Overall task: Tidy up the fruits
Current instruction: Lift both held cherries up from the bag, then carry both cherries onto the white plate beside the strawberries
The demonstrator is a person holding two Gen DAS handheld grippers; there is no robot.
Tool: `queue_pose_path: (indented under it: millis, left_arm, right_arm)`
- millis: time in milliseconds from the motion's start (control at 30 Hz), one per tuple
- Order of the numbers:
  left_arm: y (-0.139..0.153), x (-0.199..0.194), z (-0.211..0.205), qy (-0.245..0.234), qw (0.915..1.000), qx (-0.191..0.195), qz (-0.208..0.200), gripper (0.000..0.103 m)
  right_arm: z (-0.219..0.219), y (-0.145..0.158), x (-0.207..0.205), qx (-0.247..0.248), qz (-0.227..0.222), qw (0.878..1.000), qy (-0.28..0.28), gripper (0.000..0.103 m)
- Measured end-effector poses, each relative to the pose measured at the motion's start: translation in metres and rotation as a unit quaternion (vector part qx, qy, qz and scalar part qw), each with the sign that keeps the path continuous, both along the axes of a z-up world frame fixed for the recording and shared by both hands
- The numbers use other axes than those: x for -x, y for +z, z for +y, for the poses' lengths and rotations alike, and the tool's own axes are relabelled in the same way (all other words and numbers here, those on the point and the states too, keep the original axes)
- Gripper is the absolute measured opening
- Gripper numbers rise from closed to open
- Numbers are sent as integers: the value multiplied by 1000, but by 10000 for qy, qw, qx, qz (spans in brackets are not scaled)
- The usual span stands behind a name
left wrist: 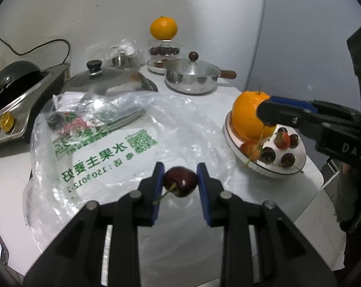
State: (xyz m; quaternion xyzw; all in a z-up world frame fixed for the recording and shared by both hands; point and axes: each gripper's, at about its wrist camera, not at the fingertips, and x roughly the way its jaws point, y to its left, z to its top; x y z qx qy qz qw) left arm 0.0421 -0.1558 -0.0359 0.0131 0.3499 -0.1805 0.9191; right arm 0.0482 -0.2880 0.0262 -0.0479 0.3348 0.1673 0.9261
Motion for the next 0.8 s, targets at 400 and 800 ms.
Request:
queue_pose_path:
  millis: [400, 800]
  left_arm:
    - [18, 5, -40, -254, 9995, -10, -185, 29]
    - [17, 2, -79, -529, 9985, -75, -127, 29]
  right_arm:
    - [-48, 15, 16, -23, -195, 9991, -379, 30]
    - [-85, 9, 22, -85, -147, 9981, -591, 30]
